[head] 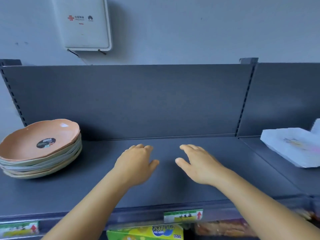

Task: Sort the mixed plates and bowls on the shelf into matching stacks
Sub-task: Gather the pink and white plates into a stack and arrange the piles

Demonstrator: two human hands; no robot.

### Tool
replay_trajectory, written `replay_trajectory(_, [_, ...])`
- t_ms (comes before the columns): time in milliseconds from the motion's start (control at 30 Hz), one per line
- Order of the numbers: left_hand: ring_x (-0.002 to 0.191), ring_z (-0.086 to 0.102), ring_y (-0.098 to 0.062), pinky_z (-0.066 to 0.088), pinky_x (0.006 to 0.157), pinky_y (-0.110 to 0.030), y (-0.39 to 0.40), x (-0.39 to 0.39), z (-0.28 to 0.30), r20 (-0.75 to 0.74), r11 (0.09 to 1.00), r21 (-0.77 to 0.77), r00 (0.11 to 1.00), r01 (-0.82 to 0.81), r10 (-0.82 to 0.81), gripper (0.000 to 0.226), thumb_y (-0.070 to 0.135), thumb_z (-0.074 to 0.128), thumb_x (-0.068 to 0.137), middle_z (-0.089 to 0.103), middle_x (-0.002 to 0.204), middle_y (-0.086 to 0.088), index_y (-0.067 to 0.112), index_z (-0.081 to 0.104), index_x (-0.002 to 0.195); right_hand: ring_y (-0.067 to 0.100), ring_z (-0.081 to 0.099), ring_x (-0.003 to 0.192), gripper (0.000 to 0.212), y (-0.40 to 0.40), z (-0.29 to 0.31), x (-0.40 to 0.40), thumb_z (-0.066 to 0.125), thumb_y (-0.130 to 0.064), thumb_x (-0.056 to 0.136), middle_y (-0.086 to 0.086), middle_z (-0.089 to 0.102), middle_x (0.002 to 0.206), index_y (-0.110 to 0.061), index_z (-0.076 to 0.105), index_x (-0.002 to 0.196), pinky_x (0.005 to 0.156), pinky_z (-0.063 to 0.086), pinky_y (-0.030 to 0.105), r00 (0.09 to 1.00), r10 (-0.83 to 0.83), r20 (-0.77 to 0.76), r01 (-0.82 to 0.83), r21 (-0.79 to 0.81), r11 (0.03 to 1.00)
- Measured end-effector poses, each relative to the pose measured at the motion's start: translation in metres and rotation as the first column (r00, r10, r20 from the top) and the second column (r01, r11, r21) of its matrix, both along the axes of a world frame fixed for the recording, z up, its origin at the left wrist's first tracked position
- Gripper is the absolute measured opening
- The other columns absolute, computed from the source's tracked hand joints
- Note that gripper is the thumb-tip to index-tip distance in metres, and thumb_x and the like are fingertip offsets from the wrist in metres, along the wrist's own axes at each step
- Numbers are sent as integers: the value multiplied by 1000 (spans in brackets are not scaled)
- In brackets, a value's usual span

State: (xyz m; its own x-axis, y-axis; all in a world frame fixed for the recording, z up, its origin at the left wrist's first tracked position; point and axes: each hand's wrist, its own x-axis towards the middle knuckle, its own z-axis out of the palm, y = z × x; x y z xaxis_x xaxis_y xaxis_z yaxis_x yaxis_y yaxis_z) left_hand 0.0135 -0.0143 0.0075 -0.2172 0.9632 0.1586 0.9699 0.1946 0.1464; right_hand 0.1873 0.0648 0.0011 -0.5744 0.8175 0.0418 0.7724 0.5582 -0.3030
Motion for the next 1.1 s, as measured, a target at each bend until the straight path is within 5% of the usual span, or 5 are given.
replay_trajectory(633, [135, 39, -21, 41, 103, -34, 132, 267, -7, 102, 981, -8, 976, 195, -193, 54, 41, 41, 99, 44, 146, 0, 22, 31, 149, 17, 30, 140, 56, 102, 3, 274, 38, -44, 99, -2, 34, 153, -15, 34, 146, 107, 30, 32, 971, -223, -86, 225, 15, 974])
replay_trajectory(767, [131, 42, -22, 42, 100, -34, 162, 302, -8, 70, 964, -29, 962, 266, -263, 52, 41, 40, 99, 48, 141, -3, 20, 34, 147, 22, 43, 125, 44, 127, 5, 309, 39, -42, 98, 2, 50, 135, -10, 49, 128, 96, 38, 33, 941, -321, -105, 326, 34, 945])
replay_trajectory(967, [112, 52, -24, 44, 81, -32, 206, 336, -17, 44, 935, -50, 936, 352, -350, 41, 44, 37, 99, 56, 113, -4, 11, 51, 119, 24, 39, 131, 45, 158, -1, 355, 42, -38, 99, 5, 44, 143, -11, 46, 135, 101, 36, 35, 867, -483, -126, 492, 59, 868])
replay_trajectory(1100, [87, 46, -22, 38, 67, -30, 227, 353, -28, 106, 935, -40, 932, 352, -346, 34, 44, 32, 100, 53, 95, -3, 12, 41, 91, 25, 30, 138, 54, 177, -11, 384, 41, -38, 99, 4, 37, 151, -13, 34, 146, 106, 32, 34, 806, -578, -129, 584, 8, 812])
